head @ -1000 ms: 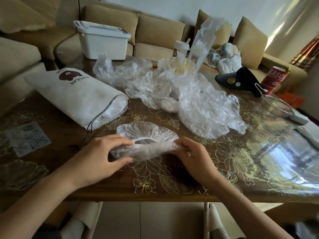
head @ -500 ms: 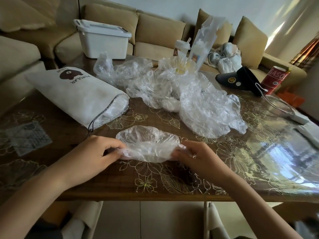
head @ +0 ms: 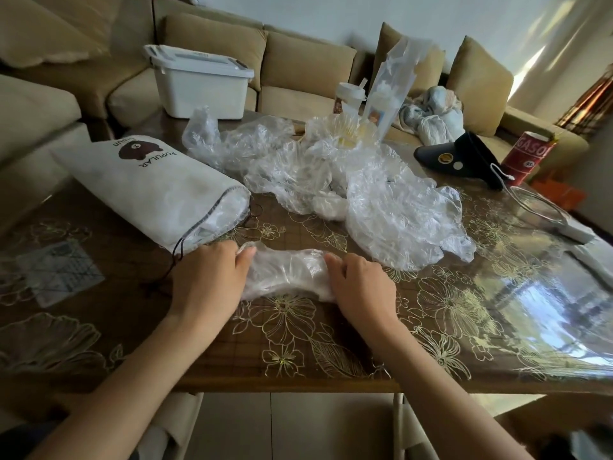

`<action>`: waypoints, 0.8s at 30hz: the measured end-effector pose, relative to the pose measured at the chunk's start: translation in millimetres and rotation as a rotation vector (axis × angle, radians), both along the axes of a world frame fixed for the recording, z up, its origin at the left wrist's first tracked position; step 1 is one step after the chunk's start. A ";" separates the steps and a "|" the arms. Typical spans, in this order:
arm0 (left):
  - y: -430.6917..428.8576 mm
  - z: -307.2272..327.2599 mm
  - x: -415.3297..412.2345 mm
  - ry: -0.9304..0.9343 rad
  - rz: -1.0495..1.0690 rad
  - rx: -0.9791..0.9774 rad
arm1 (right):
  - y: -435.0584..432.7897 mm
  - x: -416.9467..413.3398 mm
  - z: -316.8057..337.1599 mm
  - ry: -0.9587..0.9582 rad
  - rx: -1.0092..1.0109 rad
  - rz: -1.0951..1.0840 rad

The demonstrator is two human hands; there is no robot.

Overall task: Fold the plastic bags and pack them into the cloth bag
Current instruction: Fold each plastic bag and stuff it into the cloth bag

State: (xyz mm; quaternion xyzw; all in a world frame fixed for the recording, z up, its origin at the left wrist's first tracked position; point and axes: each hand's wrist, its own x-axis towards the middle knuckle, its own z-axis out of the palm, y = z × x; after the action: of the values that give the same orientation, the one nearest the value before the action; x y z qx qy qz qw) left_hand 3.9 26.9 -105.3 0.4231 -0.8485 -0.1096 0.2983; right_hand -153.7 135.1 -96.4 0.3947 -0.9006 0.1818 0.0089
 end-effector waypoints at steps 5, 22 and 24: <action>3.5 4.0 -1.3 -0.170 0.118 0.015 | 2.2 -0.4 -4.2 0.124 -0.014 -0.038; -9.1 22.8 13.0 0.435 -0.292 0.773 | -18.2 -11.0 30.1 -0.641 -0.124 0.520; -10.6 28.4 15.0 0.500 -0.360 0.933 | -16.1 -12.9 38.9 -0.797 -0.142 0.556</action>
State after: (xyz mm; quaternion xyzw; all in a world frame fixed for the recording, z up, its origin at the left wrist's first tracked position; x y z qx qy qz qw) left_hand 18.9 16.3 -76.9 0.3199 -0.6724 -0.6195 0.2483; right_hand -166.6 119.0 -57.5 0.5184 -0.6797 0.3752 -0.3585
